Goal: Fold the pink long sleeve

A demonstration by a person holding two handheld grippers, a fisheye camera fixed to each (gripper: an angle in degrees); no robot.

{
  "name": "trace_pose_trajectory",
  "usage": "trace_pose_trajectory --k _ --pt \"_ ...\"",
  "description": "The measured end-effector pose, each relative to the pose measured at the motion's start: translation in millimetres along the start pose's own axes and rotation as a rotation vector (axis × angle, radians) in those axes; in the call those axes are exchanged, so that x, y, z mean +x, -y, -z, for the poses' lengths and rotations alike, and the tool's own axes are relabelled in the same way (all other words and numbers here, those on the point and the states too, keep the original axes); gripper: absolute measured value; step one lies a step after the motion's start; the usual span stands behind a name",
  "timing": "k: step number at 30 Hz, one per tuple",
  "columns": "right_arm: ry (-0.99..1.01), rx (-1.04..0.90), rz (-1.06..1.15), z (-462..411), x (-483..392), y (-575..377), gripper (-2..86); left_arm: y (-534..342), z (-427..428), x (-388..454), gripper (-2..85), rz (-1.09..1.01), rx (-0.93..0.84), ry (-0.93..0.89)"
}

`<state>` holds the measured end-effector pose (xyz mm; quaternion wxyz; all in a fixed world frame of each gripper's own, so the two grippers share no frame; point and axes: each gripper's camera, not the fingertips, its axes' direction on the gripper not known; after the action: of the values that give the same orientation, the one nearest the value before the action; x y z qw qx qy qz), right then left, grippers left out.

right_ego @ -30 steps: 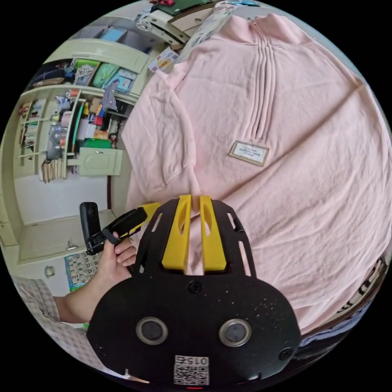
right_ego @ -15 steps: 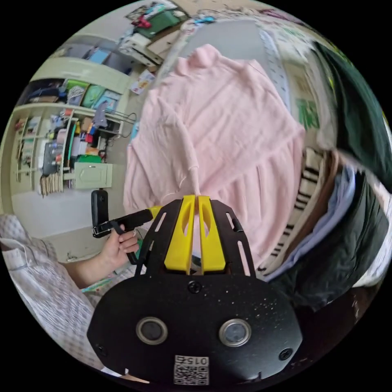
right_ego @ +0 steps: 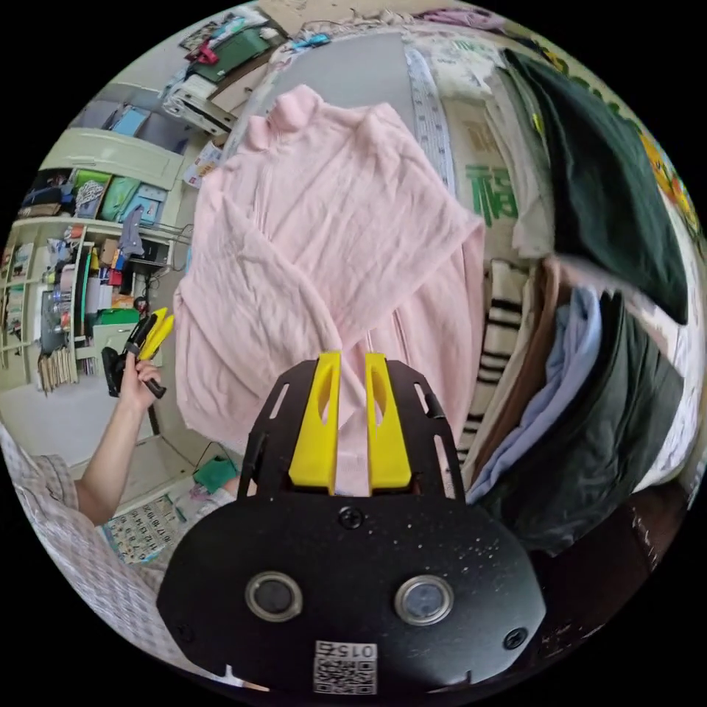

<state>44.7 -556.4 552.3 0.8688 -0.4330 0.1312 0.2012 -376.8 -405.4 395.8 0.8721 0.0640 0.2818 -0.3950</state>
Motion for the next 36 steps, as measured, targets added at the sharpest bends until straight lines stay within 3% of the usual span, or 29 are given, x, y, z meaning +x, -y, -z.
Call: trace_pose_trajectory --k 7,17,23,26,30,34,36 --pt "0.258 0.052 0.221 -17 -82 120 9.9 17 -27 1 10.2 0.033 -0.035 -0.023" --pt "0.098 -0.128 0.410 -111 -205 260 11.2 35 -46 -20 7.1 0.161 -0.038 -0.148" --pt "-0.025 -0.182 0.546 -126 -259 292 3.9 47 -31 -30 3.0 0.160 0.029 -0.267" --pt "-0.086 -0.153 0.589 -126 -290 303 3.0 56 -23 -31 2.4 0.151 0.085 -0.272" --pt "-0.261 -0.255 0.602 -156 -304 313 3.8 61 -35 -32 2.5 0.185 0.064 -0.205" --pt "-0.091 -0.204 0.500 -134 -283 319 5.7 61 -36 -25 3.5 0.208 0.076 -0.188" --pt "0.044 -0.086 0.451 -93 -257 308 5.6 61 -29 -11 4.8 0.173 0.076 -0.180"
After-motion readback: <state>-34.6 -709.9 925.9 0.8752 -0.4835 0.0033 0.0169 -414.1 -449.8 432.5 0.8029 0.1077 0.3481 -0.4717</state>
